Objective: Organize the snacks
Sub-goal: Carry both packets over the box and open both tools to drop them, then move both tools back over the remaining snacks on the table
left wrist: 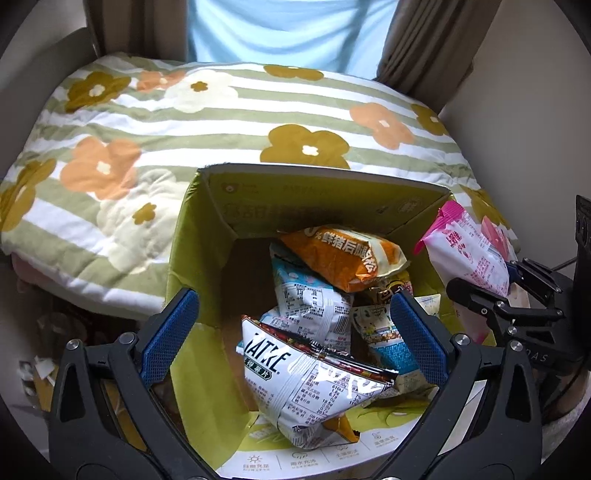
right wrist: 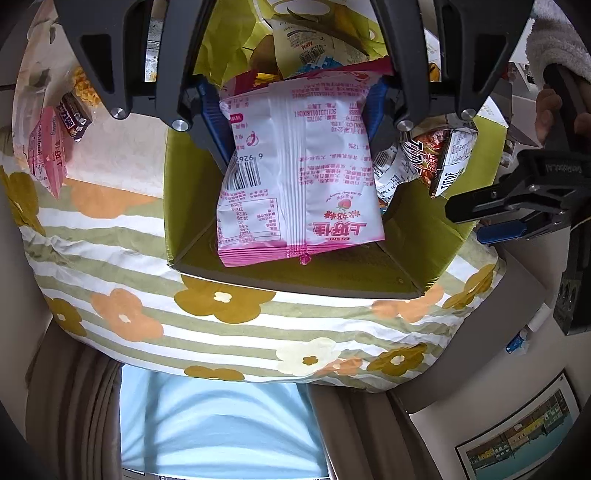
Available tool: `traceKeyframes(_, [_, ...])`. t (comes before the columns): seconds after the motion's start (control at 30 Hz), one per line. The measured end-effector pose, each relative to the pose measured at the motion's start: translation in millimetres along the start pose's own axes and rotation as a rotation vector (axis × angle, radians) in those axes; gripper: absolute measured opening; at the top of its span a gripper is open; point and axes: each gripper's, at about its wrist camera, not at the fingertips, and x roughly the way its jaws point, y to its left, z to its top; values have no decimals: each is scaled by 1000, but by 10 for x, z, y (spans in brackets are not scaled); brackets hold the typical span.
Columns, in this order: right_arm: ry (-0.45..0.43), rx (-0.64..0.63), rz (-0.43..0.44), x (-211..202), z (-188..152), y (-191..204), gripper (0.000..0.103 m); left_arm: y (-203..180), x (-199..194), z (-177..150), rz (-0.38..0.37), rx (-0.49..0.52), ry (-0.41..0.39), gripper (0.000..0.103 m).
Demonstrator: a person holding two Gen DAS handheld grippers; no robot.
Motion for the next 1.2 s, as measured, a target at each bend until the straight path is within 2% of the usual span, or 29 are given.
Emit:
traceKeyframes(0.17, [6,35,-11,60,63,-37,59,14,-70,-62,10,0,-16,103])
traceKeyframes(0.2, [5,48,-14,68,74,-52,62,14,-83,-68,11,2,-19,103])
traceKeyframes(0.27, [-12,55,-20,56,74,-71,75,-15,-98,-88,18,10,-14,103])
traceKeyframes(0.3, [-27,54,-22,38,69,-75,92,-24,-107,-107,26,12,-16,103])
traceKeyframes(0.33, [-44,52,-24,9,55,-78,101,-38,-119,-127,27,13,-18,103])
traceKeyframes(0.7, [-35,54,-6,-159,-114,-15,102,-161,-293,-321,13,16,-41,103])
traceKeyframes(1.0, [-77,69,8,-443,-222,4,102,-257,-534,-454,-10,23,-74,103])
traceKeyframes(1.2, [-100,81,-26,-674,-356,-71,102,-432,-629,-510,-25,48,-84,103])
